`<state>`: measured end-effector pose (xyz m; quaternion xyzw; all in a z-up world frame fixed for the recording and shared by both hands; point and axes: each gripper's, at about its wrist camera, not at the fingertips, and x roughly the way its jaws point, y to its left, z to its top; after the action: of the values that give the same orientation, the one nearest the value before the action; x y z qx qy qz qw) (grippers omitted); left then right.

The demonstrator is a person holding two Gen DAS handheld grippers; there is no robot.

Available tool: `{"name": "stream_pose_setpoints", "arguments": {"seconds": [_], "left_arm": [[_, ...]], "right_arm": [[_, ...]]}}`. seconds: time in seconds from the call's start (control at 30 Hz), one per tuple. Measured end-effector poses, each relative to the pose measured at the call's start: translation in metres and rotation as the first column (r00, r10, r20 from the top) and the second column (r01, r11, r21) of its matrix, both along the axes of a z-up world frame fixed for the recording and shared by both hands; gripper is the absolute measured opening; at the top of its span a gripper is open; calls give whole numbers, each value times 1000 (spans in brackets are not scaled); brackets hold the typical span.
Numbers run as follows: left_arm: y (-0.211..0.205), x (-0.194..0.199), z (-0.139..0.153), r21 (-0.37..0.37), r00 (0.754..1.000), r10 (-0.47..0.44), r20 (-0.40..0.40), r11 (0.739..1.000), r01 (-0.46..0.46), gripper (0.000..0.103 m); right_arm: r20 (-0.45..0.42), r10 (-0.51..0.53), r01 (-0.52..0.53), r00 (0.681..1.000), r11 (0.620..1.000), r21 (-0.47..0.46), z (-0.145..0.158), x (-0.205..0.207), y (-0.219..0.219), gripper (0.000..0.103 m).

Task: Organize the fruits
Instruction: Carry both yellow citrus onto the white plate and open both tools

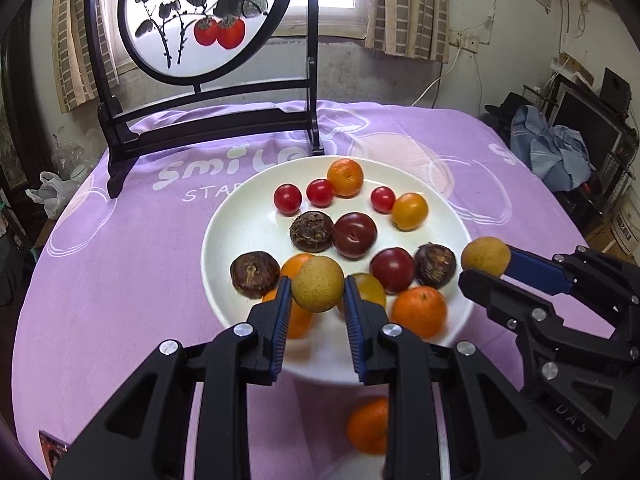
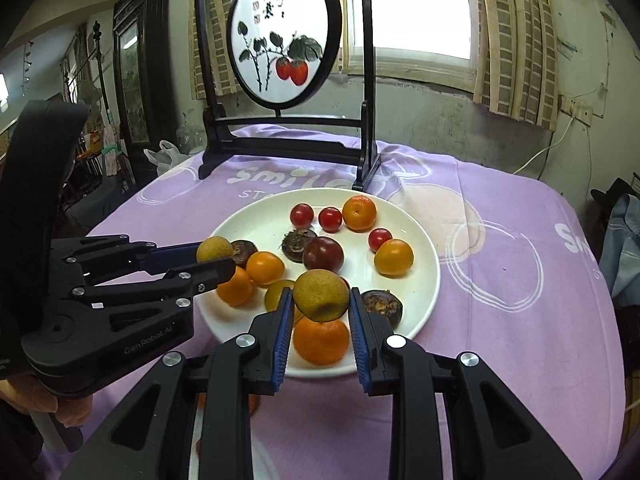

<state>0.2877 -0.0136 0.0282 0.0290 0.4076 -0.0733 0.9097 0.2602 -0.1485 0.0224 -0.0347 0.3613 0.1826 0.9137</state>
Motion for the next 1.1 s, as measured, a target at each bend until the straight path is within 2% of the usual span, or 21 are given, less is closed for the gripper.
{"name": "stream_pose_setpoints", "arguments": {"seconds": [0.33,0.6,0.63,0.77,0.9,1.03,1.1], "left_arm": [[-8,42,-29,12,999,20,-50,1000,-19,25],[-10,52,-31,16,999,33,-36,999,-33,25],[-10,53,-31,16,999,36,-36,999,-36,26],[-10,55,-30,-5,998,46,-51,999,-46,35],[-12,49,-25,3,998,39,-38,999,-39,37],[-11,40,-17,7,998,54,-18,999,-54,57],[-10,34,-14,5,999,48,-12,999,-48,61]], "right_arm": [[-51,-24,22,998,999,-30,-32,41,6,28],[-59,-43,42,997,999,-16,-42,51,4,28],[-57,-42,41,997,999,-16,-42,51,4,31],[-57,-55,54,997,998,-14,-40,49,1,33],[-51,-74,74,996,997,-2,-35,44,-6,41],[-59,-88,90,994,996,27,-30,35,-15,44],[-57,-91,92,994,995,26,-27,29,-18,44]]}}
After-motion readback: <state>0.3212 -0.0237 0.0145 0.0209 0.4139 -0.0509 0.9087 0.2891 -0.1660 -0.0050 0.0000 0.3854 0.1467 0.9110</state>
